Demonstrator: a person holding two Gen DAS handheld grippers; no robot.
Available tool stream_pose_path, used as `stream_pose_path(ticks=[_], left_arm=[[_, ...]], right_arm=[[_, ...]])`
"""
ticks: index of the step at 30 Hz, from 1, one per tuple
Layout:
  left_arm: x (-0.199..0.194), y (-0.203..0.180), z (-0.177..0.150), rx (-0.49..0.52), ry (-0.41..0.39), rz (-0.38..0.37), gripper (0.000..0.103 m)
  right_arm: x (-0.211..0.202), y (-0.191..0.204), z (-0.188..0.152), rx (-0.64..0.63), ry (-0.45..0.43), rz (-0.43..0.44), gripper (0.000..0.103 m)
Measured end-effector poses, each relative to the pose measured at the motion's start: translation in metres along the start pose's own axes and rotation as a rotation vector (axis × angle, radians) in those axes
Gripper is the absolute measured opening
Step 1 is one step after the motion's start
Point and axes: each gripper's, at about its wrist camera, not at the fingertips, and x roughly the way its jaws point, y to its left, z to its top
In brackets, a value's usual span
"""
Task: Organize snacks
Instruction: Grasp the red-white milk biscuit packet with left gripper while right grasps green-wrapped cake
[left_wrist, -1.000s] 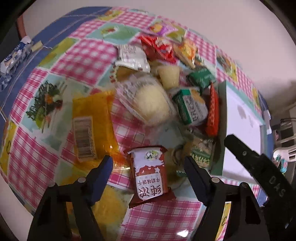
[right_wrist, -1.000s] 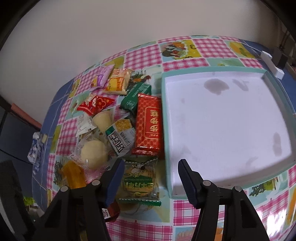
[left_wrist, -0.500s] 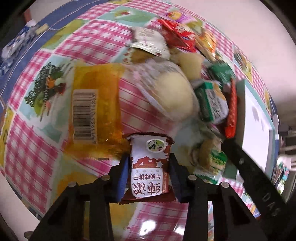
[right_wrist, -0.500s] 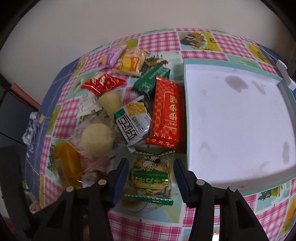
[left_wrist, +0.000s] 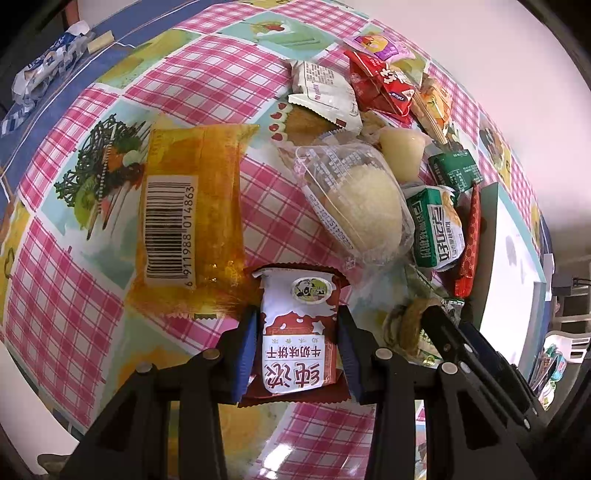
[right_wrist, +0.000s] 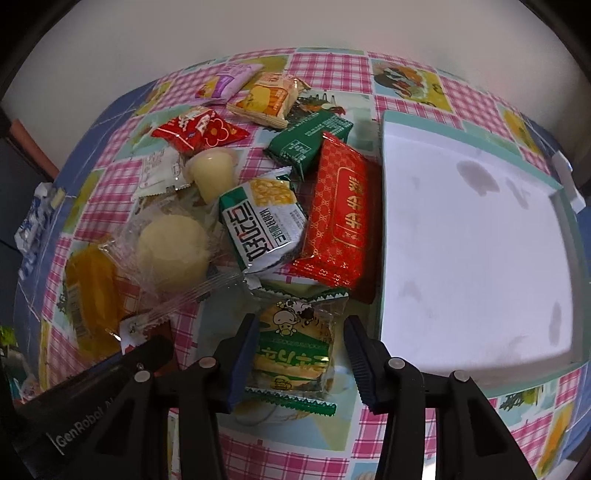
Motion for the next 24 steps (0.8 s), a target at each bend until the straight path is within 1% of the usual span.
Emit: stream_pose_path(ticks=[2, 4, 5, 12, 15, 17, 20, 24], left_arm=[[0.000, 0.002, 0.002, -0.011, -0.001, -0.007, 0.043], [-0.003, 0.008, 0.002, -0.032, -0.001, -0.021, 0.043], [-0.002, 0.009, 0.000, -0.039, -0.003, -0.023, 0.043], [-0.011, 0.022, -0.003, -0.065, -0.002, -0.035, 0.043], [-0.011, 0.025, -0.003, -0.076, -0.006, -0.038, 0.043], [-0.012, 0.026, -0.002, -0.084, -0.007, -0.044, 0.043], [-0.012, 0.027, -0.002, -0.085, -0.009, -0.043, 0.043], [-0.012, 0.026, -0.002, -0.085, -0.010, -0.040, 0.043]], right_arm=[[-0.001, 0.000, 0.000, -0.001, 0.005, 0.008, 0.051], [-0.001, -0.002, 0.000, 0.019, 0.012, 0.045, 0.051], [-0.001, -0.002, 0.000, 0.020, 0.014, 0.046, 0.051], [0.002, 0.007, 0.000, -0.026, 0.013, 0.024, 0.052], [0.003, 0.007, -0.002, -0.039, 0.016, 0.022, 0.055], [0.008, 0.009, -0.003, -0.055, 0.036, 0.015, 0.057], [0.012, 0.014, -0.005, -0.083, 0.045, -0.013, 0.057], [0.014, 0.014, -0.007, -0.081, 0.052, -0.031, 0.057]])
